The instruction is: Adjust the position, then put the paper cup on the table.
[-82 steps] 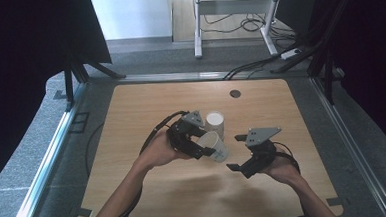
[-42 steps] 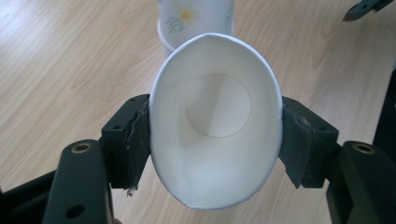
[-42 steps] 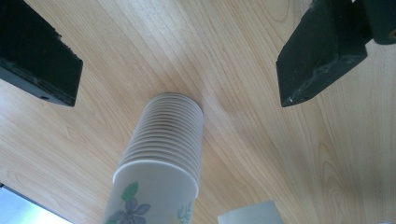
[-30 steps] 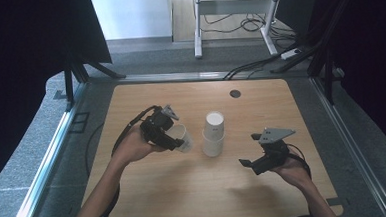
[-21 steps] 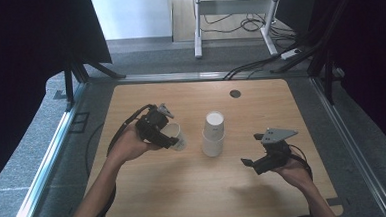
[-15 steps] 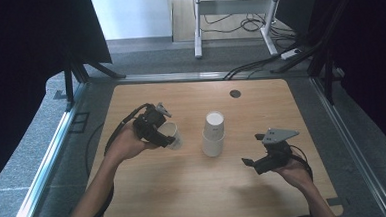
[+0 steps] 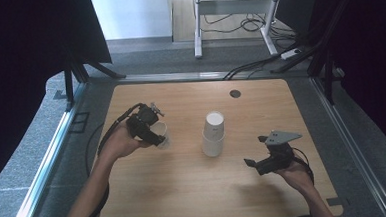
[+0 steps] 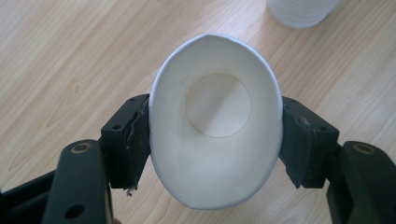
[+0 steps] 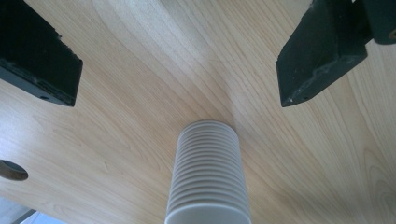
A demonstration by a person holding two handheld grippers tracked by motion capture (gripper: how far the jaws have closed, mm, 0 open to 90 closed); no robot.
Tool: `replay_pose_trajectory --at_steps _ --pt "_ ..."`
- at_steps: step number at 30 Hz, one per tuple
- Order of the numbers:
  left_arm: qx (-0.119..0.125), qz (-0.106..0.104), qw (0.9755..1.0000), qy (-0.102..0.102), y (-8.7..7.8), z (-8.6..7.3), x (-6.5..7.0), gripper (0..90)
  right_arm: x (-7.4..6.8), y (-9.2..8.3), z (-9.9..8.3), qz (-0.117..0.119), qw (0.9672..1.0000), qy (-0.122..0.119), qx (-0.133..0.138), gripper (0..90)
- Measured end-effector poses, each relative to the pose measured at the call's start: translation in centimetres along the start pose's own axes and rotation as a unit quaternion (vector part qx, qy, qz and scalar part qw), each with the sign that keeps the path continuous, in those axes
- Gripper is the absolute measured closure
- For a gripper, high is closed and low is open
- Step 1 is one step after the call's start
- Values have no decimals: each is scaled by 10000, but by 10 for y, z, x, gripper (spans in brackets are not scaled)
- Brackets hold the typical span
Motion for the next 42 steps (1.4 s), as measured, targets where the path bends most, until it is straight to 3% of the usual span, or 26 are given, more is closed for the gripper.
replay_pose_trajectory --at_steps 14,22,35,42 --pt "-685 68 9975 -177 31 -22 -11 314 3 2 -6 -43 10000 23 -63 4" --pt "-920 41 9955 -212 47 -28 -13 303 2 5 -9 -10 9999 7 -130 7" --pt "-986 -60 9949 -208 60 -25 -8 237 3 7 -12 18 9998 18 -192 8" --pt "-806 -110 9961 -348 59 -22 -9 165 2 8 -13 30 9998 24 -207 8"
Point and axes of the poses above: each handheld gripper's, and its own axes: y roughly forward along the jaws, z roughly out of its top, x roughly to its right, the point moved 8 cm from there along y, roughly forward along the jaws, and after that the axes turned 11 degrees about y, right-handed, at the moved point
